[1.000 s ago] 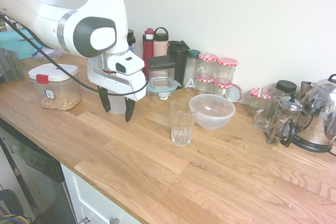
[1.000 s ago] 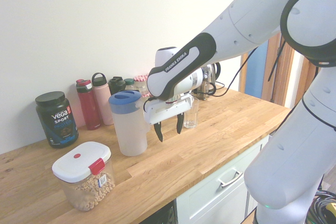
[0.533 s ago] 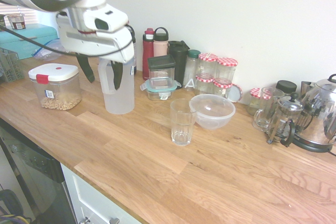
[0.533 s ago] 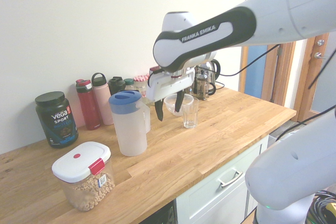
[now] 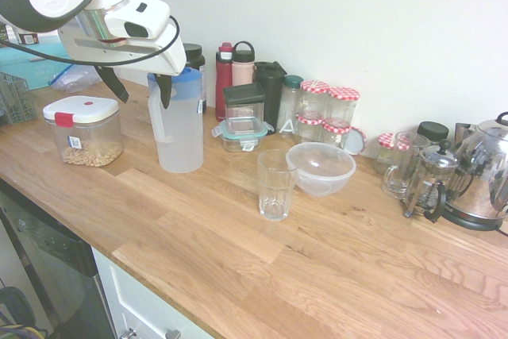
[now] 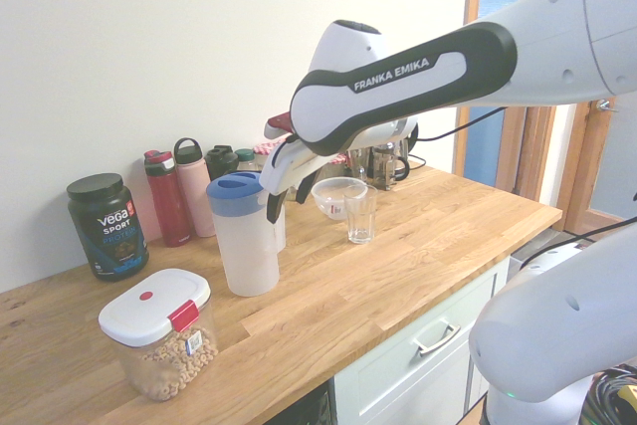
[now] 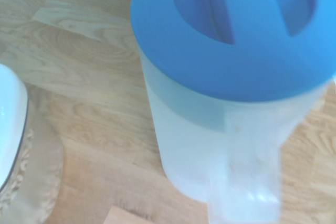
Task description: Pour me some water
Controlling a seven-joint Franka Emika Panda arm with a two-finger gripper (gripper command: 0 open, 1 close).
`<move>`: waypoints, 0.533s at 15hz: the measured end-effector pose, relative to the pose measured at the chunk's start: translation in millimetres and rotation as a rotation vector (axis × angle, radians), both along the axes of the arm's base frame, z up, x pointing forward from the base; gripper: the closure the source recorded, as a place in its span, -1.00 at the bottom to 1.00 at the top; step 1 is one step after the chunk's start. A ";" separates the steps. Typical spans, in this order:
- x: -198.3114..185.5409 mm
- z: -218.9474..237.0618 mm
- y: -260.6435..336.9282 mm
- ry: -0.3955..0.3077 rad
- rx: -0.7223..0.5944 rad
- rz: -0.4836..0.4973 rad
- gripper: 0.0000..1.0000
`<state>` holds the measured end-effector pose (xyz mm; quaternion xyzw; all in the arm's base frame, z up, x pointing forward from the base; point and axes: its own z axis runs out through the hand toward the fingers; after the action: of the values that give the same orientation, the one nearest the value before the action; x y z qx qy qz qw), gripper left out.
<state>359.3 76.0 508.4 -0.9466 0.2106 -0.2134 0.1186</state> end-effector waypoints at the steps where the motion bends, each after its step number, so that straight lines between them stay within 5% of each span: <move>1: 4.4 -5.0 4.4 -0.005 -0.008 0.000 1.00; 8: 31.2 -30.3 9.3 -0.015 -0.032 -0.024 1.00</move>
<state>390.5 85.3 478.1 -0.9441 0.2176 -0.2254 0.1025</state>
